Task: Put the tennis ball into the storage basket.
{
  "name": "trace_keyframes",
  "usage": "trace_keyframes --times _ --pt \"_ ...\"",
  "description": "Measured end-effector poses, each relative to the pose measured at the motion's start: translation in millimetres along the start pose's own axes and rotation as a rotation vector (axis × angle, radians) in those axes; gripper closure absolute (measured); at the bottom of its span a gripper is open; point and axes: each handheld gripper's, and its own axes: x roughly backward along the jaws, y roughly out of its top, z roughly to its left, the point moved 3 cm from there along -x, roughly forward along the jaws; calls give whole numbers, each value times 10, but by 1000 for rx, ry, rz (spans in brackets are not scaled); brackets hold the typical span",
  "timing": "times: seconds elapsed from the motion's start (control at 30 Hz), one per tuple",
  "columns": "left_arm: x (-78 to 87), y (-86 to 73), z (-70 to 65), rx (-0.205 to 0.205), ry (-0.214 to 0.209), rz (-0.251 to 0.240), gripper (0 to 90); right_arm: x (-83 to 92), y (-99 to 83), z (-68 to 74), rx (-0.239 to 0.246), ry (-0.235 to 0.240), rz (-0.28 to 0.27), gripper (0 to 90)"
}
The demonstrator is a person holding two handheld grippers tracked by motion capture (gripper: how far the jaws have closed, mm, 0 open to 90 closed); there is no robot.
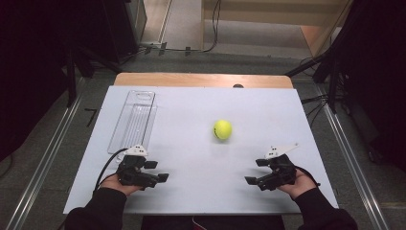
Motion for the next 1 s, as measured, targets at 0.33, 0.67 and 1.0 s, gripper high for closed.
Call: trace_keyframes --times 0.33,0.67,1.0 --pt "13 41 -28 -9 13 -26 285 4 -2 -1 0 -2 1 148" --pt "-4 123 -79 43 -44 -34 244 9 -3 -7 -1 -5 0 148" --pt "-93 212 -162 9 -79 -26 0 3 -3 -4 -2 -4 0 148"
